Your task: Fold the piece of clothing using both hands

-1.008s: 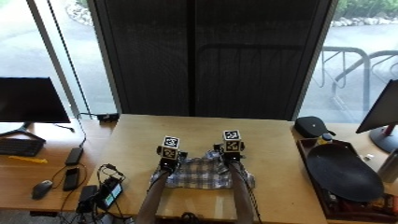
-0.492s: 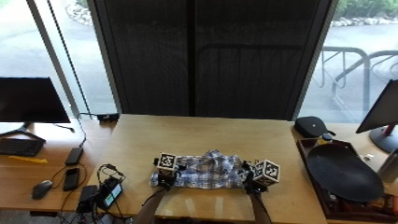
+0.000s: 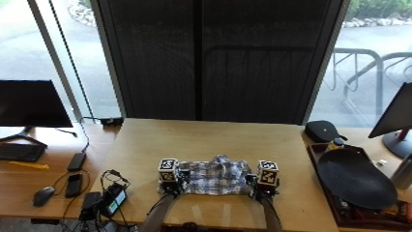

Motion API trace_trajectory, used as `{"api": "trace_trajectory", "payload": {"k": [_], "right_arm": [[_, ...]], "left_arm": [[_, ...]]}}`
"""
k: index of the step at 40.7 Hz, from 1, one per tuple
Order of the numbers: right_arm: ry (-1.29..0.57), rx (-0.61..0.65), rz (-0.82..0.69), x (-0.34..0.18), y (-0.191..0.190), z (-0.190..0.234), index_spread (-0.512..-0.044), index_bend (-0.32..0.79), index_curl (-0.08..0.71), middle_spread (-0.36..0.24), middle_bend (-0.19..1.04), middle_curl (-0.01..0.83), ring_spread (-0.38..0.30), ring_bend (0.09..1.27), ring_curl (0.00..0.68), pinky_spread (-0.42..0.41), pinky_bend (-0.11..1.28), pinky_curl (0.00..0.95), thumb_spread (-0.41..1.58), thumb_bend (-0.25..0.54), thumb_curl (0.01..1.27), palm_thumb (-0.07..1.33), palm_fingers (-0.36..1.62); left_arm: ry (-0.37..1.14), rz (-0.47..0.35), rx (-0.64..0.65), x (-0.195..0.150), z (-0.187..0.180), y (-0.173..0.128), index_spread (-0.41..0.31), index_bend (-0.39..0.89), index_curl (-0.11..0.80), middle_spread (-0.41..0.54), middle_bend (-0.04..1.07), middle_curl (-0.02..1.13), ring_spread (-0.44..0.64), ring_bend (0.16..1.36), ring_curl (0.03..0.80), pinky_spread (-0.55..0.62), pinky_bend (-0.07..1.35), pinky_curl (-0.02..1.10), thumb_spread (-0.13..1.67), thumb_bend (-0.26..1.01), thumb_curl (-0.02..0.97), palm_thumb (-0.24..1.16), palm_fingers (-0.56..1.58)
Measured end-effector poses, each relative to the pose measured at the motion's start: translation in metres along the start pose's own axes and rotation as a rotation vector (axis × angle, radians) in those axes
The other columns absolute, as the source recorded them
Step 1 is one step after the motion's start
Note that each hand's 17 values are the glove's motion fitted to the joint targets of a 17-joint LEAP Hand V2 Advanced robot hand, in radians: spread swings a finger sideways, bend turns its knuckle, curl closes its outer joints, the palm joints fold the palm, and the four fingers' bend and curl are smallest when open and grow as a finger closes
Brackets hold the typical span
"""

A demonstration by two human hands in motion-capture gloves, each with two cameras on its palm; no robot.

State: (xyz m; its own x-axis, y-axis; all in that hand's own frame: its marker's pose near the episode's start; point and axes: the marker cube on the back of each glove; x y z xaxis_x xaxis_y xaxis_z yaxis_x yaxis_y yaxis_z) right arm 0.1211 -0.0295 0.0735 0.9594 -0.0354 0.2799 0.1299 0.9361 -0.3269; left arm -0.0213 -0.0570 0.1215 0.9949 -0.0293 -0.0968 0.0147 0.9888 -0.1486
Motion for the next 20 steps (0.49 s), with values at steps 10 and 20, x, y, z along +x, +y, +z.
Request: {"api": "trace_trajectory", "payload": {"k": [10, 20], "right_arm": [[0.315, -0.012, 0.237, 0.013, -0.001, -0.004, -0.366, 0.11, 0.313, -0.128, 0.07, 0.241, -0.126, 0.4, 0.363, -0.143, 0.76, 0.406, 1.15, 0.045, 0.52, 1.06, 0.57], [0.032, 0.257, -0.004, -0.001, -0.028, -0.017, -0.378, 0.19, 0.325, -0.22, 0.17, 0.252, -0.289, 0.54, 0.409, -0.312, 0.69, 0.372, 0.94, -0.024, 0.58, 1.05, 0.95]], "left_arm": [[-0.16, -0.079, 0.046, -0.02, 0.003, -0.005, -0.131, 0.17, 0.376, 0.024, 0.16, 0.36, 0.2, 0.43, 0.353, 0.3, 0.41, 0.37, 1.4, -0.02, 0.203, 0.19, 0.31], [-0.166, -0.08, 0.077, -0.017, 0.003, -0.012, -0.138, 0.18, 0.393, 0.03, 0.17, 0.36, 0.23, 0.42, 0.346, 0.32, 0.39, 0.37, 1.4, -0.02, 0.196, 0.13, 0.3]]}}
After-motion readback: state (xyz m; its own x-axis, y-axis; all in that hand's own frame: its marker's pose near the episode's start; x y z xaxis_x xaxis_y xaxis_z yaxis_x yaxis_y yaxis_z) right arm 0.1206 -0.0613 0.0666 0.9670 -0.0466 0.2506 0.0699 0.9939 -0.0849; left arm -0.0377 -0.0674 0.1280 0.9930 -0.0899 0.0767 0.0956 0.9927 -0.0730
